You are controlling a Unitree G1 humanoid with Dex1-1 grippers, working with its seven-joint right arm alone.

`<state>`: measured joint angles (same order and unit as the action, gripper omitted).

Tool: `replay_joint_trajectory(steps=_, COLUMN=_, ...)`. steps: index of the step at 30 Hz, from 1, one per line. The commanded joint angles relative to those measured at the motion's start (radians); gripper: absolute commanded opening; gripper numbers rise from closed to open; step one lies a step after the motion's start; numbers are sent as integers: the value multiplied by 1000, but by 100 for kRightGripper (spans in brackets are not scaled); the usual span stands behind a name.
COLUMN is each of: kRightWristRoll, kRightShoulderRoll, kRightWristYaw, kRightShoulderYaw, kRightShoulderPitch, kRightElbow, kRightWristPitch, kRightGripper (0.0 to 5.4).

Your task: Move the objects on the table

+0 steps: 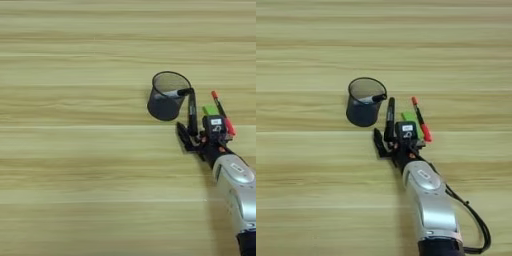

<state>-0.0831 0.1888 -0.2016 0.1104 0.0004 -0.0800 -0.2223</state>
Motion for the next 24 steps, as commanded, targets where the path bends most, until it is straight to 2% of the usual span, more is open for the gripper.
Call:
replay_joint_trajectory(steps=1, kRightWristRoll=-2, kRightShoulderRoll=16, kRightWristYaw=8, kRightShoulderYaw=14, kRightShoulderPitch=-28, kRightElbow=10, kRightWristPitch=5, kRightGripper=341)
replay_joint_trajectory(steps=7, kRightWristRoll=-6, kRightShoulderRoll=12, kRightWristYaw=3, kRightShoulderYaw=16, kRightShoulderPitch=-29, kRightElbow=9, kRightWristPitch=3, kRightGripper=283)
replay_joint_trajectory(steps=11, kRightWristRoll=-52, kRightShoulderRoll=-4, kRightWristYaw=-22, kRightShoulderYaw=24, kRightShoulderPitch=-30, kRightElbow=20, kRightWristPitch=-12, kRightGripper=234)
replay_joint_trajectory(steps=21, kRightWristRoll=-69, kRightShoulderRoll=-9, kRightWristYaw=-21, kRightShoulderYaw=26, kRightShoulderPitch=-34, kRightElbow=20, kRightWristPitch=-15, kRightGripper=119)
replay_joint_trajectory(steps=24, kRightWristRoll=-71, kRightShoulderRoll=-10, kRightWristYaw=-20, kRightShoulderYaw=25, kRightShoulderPitch=-36, kRightElbow=18, kRightWristPitch=-14, kRightGripper=111)
